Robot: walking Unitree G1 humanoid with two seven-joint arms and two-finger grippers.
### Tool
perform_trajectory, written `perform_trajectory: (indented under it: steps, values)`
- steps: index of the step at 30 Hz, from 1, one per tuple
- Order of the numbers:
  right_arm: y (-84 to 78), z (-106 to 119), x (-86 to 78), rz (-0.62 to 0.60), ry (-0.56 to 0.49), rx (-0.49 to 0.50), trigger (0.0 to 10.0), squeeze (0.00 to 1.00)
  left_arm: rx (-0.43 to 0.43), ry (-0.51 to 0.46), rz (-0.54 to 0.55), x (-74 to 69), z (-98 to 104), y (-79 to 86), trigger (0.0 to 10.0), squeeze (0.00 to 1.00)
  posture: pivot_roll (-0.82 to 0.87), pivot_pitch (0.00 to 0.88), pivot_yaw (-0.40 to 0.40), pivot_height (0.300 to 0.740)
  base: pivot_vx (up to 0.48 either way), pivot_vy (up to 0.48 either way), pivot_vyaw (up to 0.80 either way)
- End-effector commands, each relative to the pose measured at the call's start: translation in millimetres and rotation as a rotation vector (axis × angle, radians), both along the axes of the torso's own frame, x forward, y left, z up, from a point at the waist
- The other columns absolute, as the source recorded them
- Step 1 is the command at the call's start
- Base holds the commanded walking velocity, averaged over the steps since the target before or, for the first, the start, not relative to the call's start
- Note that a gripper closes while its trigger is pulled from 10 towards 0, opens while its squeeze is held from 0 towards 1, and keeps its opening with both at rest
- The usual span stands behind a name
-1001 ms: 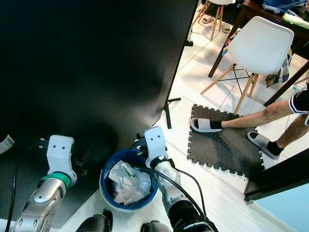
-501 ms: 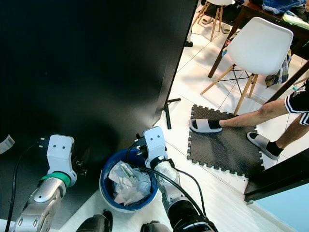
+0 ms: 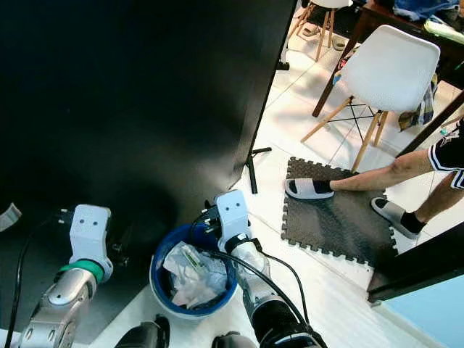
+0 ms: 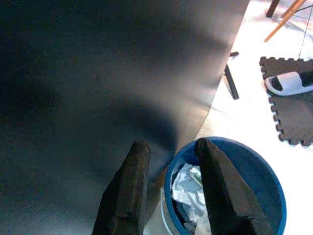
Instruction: Clean up the room
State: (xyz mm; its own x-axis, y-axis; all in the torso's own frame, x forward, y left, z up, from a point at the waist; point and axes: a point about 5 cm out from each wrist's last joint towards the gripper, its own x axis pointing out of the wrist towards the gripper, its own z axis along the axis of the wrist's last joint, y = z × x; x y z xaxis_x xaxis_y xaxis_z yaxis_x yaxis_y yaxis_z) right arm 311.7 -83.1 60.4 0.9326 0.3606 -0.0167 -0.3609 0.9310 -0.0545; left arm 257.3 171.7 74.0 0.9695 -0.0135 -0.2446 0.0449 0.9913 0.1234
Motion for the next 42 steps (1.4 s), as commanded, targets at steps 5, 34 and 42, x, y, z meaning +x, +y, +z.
perform_trajectory:
  steps: [5,34,42]
  values:
    - [-3.8,-13,-9.4,0.002,0.037,-0.021,10.0,0.0,-0.047,0.064,0.012,-5.2,-15,-0.9,10.0,0.0,0.09,0.044,0.005,0.712,0.0,0.0,0.0]
    - [2.0,-15,-14.2,-0.027,0.048,0.016,10.0,0.0,-0.022,0.067,-0.022,-0.4,-13,0.5,10.0,0.0,0.09,0.043,0.042,0.712,-0.097,0.0,0.0]
    - [4.1,-14,-12.9,-0.03,0.052,0.026,10.0,0.0,-0.007,0.064,-0.032,0.8,-12,2.3,10.0,0.0,0.1,0.04,0.05,0.712,-0.292,0.0,0.0]
